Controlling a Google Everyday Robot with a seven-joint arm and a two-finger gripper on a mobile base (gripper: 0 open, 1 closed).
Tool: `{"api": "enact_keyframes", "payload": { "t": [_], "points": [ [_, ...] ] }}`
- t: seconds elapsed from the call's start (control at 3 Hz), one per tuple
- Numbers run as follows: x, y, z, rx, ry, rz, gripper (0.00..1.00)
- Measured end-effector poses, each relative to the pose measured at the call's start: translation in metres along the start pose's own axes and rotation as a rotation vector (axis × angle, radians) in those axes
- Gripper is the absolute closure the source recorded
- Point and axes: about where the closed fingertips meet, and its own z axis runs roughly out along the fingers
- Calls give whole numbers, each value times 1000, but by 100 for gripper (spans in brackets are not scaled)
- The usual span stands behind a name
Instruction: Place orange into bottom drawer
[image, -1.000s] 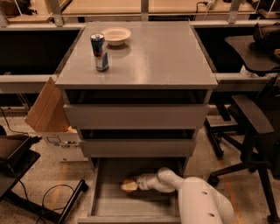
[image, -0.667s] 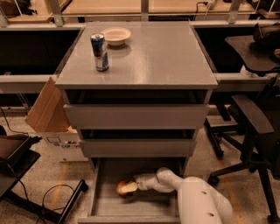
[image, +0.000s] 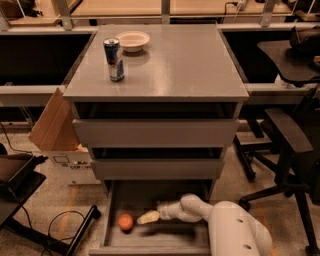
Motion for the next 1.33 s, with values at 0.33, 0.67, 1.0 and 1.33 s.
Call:
{"api": "enact_keyframes", "payload": {
  "t": [0.33, 0.67, 1.0, 1.33],
  "points": [
    [-20, 0, -39, 74, -1, -57, 0],
    [-47, 20, -81, 134, 19, -129, 0],
    [-40, 67, -107, 101, 65, -173, 0],
    [-16, 96, -99, 50, 106, -167, 0]
  ]
}}
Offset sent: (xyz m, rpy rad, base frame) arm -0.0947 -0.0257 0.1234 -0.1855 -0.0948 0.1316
